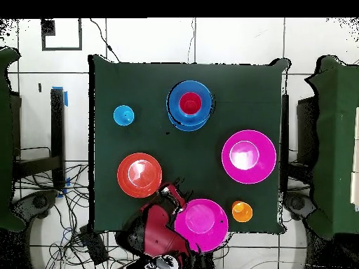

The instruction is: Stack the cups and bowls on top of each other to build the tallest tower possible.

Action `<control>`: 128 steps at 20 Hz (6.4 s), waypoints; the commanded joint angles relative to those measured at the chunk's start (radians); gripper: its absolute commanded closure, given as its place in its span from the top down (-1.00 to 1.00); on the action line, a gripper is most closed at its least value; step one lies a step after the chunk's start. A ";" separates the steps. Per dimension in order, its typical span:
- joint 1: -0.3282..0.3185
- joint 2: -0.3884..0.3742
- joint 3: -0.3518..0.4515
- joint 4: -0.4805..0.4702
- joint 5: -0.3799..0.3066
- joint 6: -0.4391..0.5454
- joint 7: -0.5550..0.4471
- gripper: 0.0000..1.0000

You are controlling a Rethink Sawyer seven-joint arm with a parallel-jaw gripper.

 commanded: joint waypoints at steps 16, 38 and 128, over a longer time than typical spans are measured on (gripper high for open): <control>-0.069 0.075 0.092 0.067 -0.067 -0.028 0.210 1.00; -0.183 0.242 0.190 -0.001 -0.119 -0.215 0.261 1.00; -0.035 -0.240 0.068 -1.101 -0.766 1.560 -0.394 -1.00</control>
